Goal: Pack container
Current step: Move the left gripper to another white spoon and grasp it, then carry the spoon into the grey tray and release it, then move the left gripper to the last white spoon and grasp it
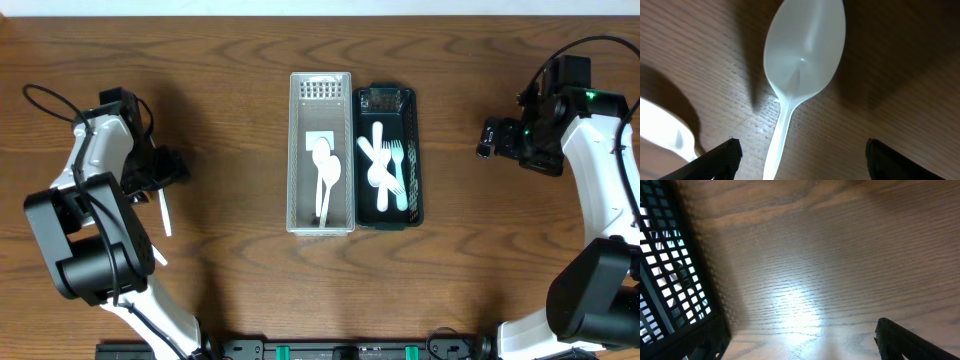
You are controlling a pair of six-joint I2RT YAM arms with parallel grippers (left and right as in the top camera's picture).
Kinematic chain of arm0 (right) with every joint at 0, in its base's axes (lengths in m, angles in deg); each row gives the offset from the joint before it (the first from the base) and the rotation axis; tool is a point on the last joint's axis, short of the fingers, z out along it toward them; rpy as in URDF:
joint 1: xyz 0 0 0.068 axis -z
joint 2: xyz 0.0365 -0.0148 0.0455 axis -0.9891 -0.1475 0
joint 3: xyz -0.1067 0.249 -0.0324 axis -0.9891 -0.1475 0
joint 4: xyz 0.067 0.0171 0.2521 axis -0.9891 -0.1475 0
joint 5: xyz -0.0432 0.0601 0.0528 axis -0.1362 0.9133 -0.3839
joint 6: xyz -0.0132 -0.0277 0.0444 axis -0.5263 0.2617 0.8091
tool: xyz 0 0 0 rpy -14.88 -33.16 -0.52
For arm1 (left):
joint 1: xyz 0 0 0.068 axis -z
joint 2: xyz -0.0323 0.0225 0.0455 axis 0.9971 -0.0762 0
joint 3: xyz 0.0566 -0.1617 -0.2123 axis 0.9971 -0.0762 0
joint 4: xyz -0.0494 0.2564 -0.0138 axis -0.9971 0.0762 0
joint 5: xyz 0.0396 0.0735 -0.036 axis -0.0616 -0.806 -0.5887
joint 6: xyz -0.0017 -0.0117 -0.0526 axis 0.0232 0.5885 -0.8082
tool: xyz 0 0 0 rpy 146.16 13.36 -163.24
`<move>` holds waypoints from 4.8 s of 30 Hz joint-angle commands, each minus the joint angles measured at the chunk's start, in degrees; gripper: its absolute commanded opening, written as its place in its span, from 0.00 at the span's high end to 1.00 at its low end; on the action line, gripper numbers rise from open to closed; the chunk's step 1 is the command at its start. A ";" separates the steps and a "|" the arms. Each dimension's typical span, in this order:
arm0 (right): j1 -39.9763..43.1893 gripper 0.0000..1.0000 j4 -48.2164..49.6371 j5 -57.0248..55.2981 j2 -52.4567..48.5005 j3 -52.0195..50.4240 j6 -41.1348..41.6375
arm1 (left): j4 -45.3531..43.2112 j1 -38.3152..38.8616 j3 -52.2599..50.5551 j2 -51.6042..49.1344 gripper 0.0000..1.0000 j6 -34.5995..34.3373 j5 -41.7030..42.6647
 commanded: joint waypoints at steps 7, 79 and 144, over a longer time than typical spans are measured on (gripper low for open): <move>-0.07 0.01 -0.20 0.39 0.20 -0.42 -0.61 | 0.11 -0.15 -0.35 -2.93 0.18 1.42 -0.07; -0.07 0.01 -0.24 0.44 0.20 -0.42 -0.59 | 6.58 13.51 -0.35 19.89 0.94 -2.43 2.99; -0.07 0.01 0.26 0.42 0.20 -2.25 -1.31 | 8.57 -6.86 -7.80 40.22 0.16 -21.81 -12.07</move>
